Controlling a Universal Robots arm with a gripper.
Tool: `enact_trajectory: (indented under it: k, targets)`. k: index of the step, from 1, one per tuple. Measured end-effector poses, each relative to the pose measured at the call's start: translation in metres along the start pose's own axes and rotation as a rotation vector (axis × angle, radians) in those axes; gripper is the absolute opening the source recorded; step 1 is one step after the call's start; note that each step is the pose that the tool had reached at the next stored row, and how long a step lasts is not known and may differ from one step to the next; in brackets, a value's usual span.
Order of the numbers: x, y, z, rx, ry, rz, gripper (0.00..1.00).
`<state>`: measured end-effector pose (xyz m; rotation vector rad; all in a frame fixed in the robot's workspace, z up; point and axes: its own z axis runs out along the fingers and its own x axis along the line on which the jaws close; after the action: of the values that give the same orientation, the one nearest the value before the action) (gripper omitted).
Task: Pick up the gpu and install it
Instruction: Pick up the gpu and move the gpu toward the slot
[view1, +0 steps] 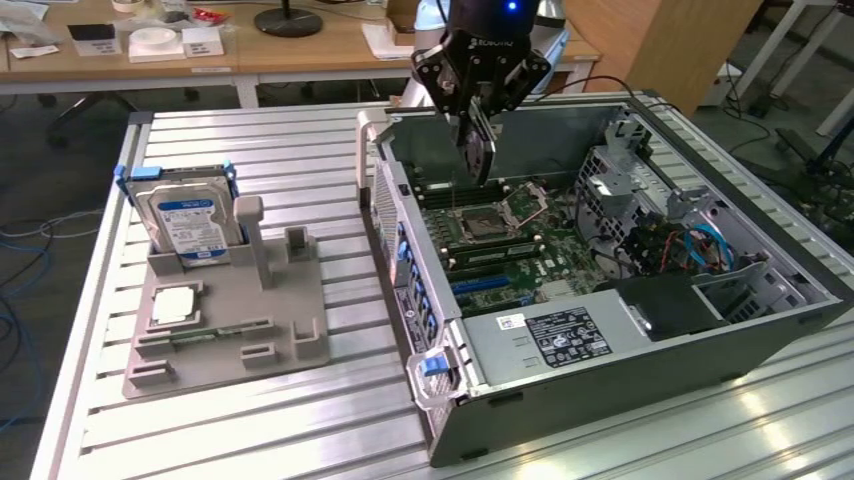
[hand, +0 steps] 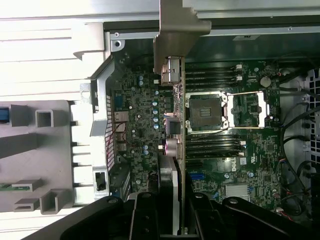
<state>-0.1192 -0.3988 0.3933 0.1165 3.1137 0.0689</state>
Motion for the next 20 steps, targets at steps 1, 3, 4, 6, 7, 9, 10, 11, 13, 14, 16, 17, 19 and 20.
enact_trajectory:
  k: [1,3,4,6,7,9,10,11,13,14,16,17,19,20]
  targets:
    - [0.000,0.0000,0.0000,0.0000,0.0000,0.000,0.28]
    - [0.000,0.0000,0.0000,0.0000,0.0000,0.000,0.28]
    - [0.000,0.0000,0.0000,0.0000,0.0000,0.000,0.28]
    - [0.000,0.0000,0.0000,0.0000,0.0000,0.000,0.28]
    - [0.000,0.0000,0.0000,0.0000,0.0000,0.000,0.28]
    - [0.000,0.0000,0.0000,0.0000,0.0000,0.000,0.28]
    - [0.000,0.0000,0.0000,0.0000,0.0000,0.000,0.28]
    - [0.000,0.0000,0.0000,0.0000,0.0000,0.000,0.28]
    - [-0.001,0.0001,0.0000,0.0000,0.0000,0.000,0.28]
    - [-0.002,0.0002,0.0002,0.0000,0.0001,0.000,0.28]
    - [-0.010,0.0007,0.0005,0.0001,0.0003,-0.001,0.28]
    - [-0.014,0.0010,0.0007,0.0001,0.0004,-0.001,0.28]
    - [-0.020,0.0013,0.0012,-0.0001,0.0004,-0.003,0.28]
    - [-0.020,0.0008,0.0014,-0.0002,0.0004,-0.005,0.28]
